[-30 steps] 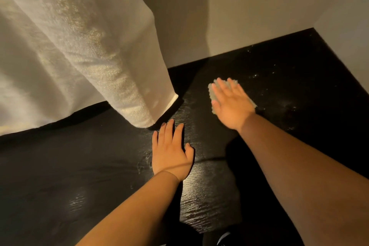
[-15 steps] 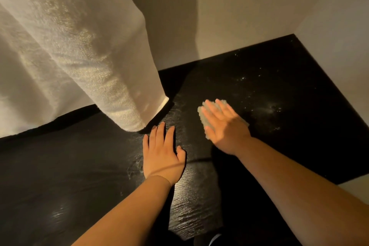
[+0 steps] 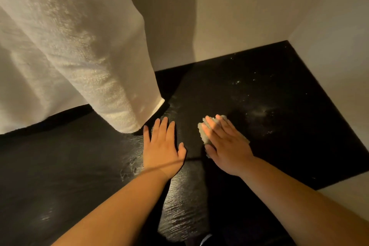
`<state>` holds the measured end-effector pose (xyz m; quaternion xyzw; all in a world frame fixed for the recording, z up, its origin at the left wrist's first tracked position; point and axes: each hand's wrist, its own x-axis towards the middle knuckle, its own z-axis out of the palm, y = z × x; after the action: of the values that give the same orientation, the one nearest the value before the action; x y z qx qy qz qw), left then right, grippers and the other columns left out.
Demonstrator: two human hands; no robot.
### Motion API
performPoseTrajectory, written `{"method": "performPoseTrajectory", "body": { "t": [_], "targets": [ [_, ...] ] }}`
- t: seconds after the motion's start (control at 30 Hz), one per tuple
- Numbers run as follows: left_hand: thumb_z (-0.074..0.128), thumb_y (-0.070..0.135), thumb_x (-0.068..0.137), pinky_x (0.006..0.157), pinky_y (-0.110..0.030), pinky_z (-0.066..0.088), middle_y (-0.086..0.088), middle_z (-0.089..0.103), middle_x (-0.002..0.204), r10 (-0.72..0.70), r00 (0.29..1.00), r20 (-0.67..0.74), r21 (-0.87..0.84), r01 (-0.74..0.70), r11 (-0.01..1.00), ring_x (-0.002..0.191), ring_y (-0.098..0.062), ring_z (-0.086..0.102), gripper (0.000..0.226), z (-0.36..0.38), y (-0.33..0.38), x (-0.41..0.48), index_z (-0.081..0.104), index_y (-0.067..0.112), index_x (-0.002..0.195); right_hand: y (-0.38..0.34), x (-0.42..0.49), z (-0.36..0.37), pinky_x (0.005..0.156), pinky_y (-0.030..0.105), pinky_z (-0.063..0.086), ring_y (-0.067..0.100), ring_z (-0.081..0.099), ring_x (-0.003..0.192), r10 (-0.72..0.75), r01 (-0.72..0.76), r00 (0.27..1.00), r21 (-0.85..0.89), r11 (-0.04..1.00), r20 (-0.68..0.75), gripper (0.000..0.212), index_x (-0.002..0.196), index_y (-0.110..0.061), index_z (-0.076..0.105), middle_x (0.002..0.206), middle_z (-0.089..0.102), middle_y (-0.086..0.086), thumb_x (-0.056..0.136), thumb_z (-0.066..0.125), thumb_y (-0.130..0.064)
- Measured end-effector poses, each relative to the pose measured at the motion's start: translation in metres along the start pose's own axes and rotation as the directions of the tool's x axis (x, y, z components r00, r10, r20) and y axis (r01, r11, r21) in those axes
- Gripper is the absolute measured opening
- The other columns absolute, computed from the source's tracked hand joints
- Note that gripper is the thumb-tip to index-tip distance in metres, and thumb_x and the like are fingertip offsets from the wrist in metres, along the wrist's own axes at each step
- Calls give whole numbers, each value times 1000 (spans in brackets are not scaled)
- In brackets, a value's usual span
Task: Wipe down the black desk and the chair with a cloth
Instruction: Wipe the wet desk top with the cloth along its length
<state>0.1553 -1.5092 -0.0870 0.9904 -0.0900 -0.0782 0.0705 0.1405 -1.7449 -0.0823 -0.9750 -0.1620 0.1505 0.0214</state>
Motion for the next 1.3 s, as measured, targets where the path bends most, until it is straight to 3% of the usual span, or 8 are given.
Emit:
{"method": "performPoseTrajectory", "body": {
  "t": [0.17,0.37,0.63,0.7,0.87,1.0,1.17,1.3],
  "targets": [
    [47,50,99,125,-48,25,-3,23,175,14,1000,11,-165,-12,986,158,-26,25,71,-10,5,63,35,20,163,23,66,-15,130,45,-3,33,-1,160,70,-71,997,-48,996,-14,70,167,-22,3,175,1,5,106,21,-50],
    [48,50,101,119,-43,33,5,10,177,-14,1000,11,-254,16,967,156,-20,29,72,-10,2,75,24,29,166,28,110,-23,130,47,2,34,5,159,202,-206,977,-42,978,-72,68,167,-20,7,174,5,7,107,23,-48],
    [37,55,102,100,-41,52,15,-9,176,-119,992,45,-315,127,941,140,-16,52,74,-17,9,83,5,38,167,13,65,-14,130,48,2,31,-6,161,-61,60,996,-11,998,-61,69,167,-24,6,174,1,3,107,26,-51],
    [35,53,104,103,-40,47,14,-16,176,-126,989,76,-285,142,948,147,-16,41,74,-20,13,84,1,37,168,28,90,-20,130,48,6,32,4,161,-39,39,997,-13,999,-64,68,167,-23,11,174,9,5,105,27,-49],
    [32,53,100,121,-44,38,15,-26,173,-101,990,101,-201,119,972,160,-11,-20,78,-16,11,90,-7,35,167,59,146,-36,125,53,24,40,30,152,149,-140,974,65,988,-171,64,160,-16,38,166,35,12,103,35,-45],
    [32,54,99,122,-48,38,14,-21,174,-112,988,110,-167,129,977,160,-11,-22,79,-15,11,91,-5,36,166,59,142,-32,124,57,26,43,32,151,146,-129,962,84,988,-232,63,158,-12,42,165,37,15,103,38,-43],
    [35,51,101,119,-42,37,14,-20,174,-104,987,122,-170,124,978,160,-12,-23,79,-20,14,91,-6,35,167,39,69,-14,130,49,5,36,7,160,63,-62,988,15,998,-142,67,163,-17,24,173,15,9,104,29,-48],
    [36,50,102,120,-40,35,13,-19,175,-91,989,120,-174,111,979,160,-13,-23,79,-22,16,91,-5,33,168,48,73,-18,130,48,2,34,6,160,18,-17,994,9,1000,-106,73,165,-21,18,174,11,6,101,27,-52]
  ]
}}
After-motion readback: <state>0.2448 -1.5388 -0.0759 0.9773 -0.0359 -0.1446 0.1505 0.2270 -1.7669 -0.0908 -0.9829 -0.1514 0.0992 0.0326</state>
